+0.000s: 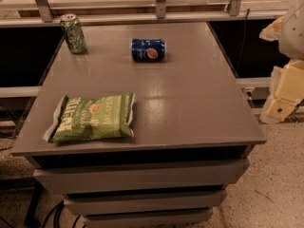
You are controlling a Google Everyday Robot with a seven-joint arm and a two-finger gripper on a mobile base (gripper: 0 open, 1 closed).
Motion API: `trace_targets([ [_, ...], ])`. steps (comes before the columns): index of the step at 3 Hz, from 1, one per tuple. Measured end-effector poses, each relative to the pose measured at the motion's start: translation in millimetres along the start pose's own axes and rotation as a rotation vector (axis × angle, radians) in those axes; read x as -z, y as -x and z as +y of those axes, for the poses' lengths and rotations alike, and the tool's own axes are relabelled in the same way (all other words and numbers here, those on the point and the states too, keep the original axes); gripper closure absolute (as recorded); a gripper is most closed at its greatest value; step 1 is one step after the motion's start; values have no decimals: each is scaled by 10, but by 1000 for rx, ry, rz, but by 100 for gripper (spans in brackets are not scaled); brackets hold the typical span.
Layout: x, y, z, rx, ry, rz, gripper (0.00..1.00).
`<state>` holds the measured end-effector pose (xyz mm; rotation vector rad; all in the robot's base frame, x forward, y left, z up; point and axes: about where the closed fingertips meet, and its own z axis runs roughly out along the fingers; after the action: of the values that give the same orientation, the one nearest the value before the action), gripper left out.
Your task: Move pepsi can near green jalapeno chip bag
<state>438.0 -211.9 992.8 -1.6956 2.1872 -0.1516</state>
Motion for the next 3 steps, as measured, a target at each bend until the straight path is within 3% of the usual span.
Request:
trace_targets([
  [2,-3,70,-90,22,-14,-30,0],
  [3,-108,265,-195,74,-12,-55,0],
])
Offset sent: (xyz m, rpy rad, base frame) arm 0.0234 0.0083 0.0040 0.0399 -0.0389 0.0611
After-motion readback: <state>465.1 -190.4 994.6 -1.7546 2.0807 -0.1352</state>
